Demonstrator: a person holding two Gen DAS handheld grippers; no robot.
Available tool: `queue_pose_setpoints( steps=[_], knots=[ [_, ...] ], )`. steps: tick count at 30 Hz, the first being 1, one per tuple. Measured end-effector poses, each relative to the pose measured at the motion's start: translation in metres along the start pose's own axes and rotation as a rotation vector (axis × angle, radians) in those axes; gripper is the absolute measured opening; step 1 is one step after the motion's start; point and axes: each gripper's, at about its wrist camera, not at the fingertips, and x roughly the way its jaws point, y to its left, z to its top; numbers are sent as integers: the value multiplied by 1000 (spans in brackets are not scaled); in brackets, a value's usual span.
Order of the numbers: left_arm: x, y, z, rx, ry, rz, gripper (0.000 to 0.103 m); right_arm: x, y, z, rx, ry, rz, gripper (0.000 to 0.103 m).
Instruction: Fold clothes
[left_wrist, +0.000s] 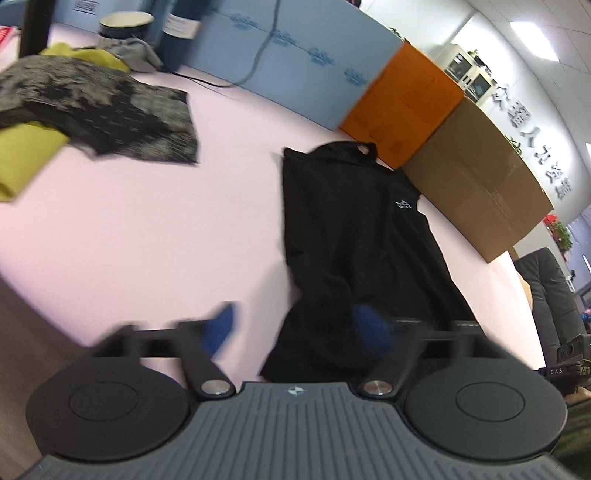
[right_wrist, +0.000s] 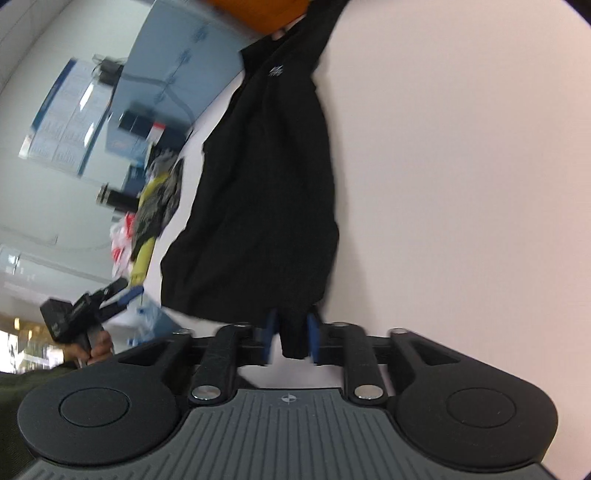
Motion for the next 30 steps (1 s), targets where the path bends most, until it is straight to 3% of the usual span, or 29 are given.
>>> queue_pose_setpoints(
  steps=[1, 3, 4, 5, 6, 7, 9, 12, 17, 19, 21, 23, 25, 30],
  knots=[
    [12, -1, 2, -7, 25, -9, 86, -2, 1, 0, -1, -14, -7, 45],
    [36, -3, 5, 2, 69, -11, 84, 0, 7, 0, -17, -35, -25, 49],
    [47, -5, 5, 18, 92, -15, 69, 0, 6, -2, -17, -43, -35, 52],
    [56, -7, 5, 49, 120, -19, 29, 0, 5, -4, -17, -52, -45, 58],
    [63, -10, 6, 85, 146, -17, 9, 2, 7, -6, -13, -64, -53, 61],
    [67, -12, 6, 105, 162, -19, 3, 2, 9, -9, -12, -76, -58, 62],
    [64, -8, 11, 103, 147, -32, 3, 10, 15, -13, -13, -103, -63, 62],
    [47, 10, 24, 93, 123, 23, 3, 14, 25, -17, -5, -143, -58, 62],
    [20, 60, 42, 84, 130, 270, 2, 29, 39, -9, 9, -185, -55, 63],
    [8, 76, 51, 49, 116, 322, 2, 35, 44, -3, 8, -206, -56, 64],
    [-4, 82, 64, 32, 67, 326, 10, 39, 50, 7, 5, -226, -44, 65],
    [-13, 80, 86, 48, 4, 312, 42, 40, 61, 22, -19, -249, -35, 68],
    [-21, 70, 116, 107, -63, 289, 57, 40, 75, 42, -58, -273, -30, 68],
    [-40, 17, 232, 385, -202, 226, 58, 17, 141, 111, -237, -335, 9, 71]
  ],
)
